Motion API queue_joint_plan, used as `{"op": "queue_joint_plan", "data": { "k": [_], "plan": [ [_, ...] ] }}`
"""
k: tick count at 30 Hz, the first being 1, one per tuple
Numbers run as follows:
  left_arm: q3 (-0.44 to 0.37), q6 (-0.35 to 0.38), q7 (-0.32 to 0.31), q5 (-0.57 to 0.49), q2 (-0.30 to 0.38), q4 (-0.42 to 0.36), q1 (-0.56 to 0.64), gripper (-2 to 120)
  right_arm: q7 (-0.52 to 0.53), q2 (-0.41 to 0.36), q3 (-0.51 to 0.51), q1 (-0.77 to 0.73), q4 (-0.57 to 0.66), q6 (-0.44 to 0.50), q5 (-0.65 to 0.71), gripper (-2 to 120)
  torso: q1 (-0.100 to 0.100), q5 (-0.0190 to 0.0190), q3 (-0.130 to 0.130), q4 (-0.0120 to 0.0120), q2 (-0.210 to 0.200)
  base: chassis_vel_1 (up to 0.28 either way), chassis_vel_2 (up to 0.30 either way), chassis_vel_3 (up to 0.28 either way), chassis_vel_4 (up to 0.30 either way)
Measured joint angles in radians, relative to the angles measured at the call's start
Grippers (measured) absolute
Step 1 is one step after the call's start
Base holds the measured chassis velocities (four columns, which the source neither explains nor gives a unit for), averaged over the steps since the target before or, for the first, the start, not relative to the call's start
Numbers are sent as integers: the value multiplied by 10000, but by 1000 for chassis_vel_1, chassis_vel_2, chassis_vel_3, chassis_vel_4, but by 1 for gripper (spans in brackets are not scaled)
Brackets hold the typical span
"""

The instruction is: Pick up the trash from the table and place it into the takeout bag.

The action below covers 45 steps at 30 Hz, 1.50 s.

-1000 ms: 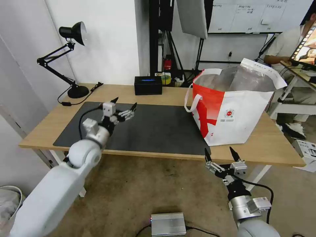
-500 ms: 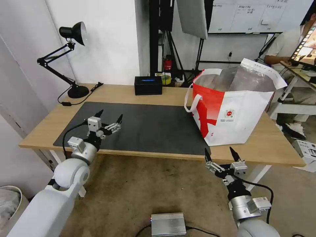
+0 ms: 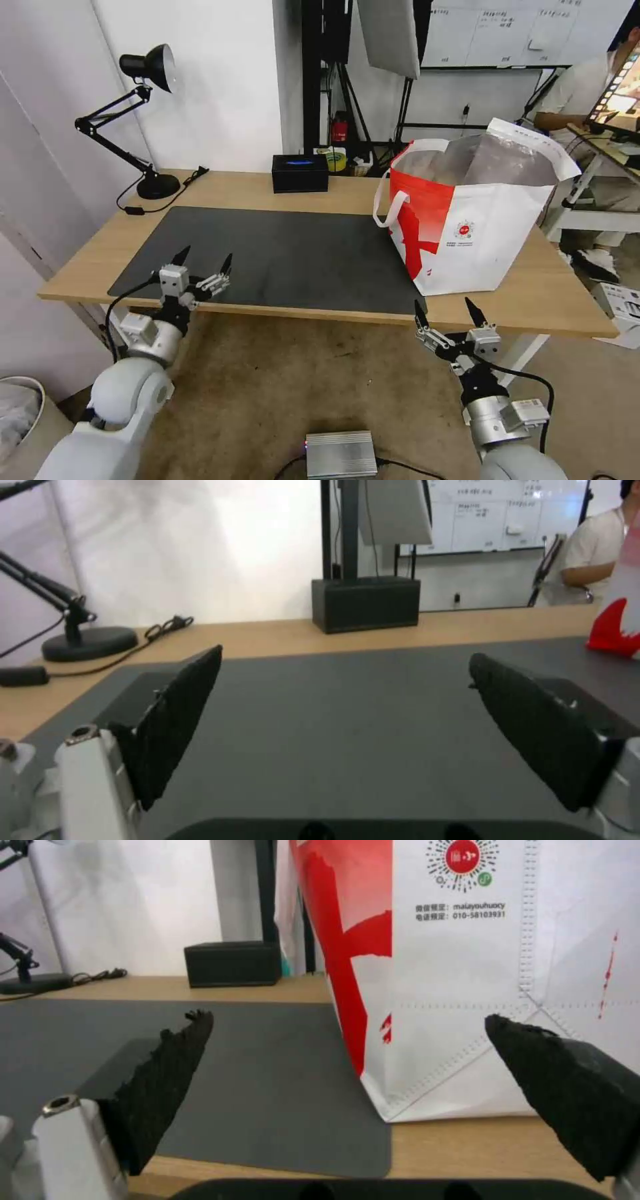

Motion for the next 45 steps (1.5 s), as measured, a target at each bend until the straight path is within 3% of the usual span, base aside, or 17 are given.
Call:
{"op": "queue_joint_plan", "data": {
  "k": [15,45],
  "plan": [
    [-491,-171,104,15,-574,-488,839,100,0,0,0,0,0,0,0,100,0,0,1,0,-1,0,0,0,0],
    [-542,-361,127,45,-537,-336,853,100,0,0,0,0,0,0,0,100,0,0,1,-1,-1,0,0,0,0]
  ]
}}
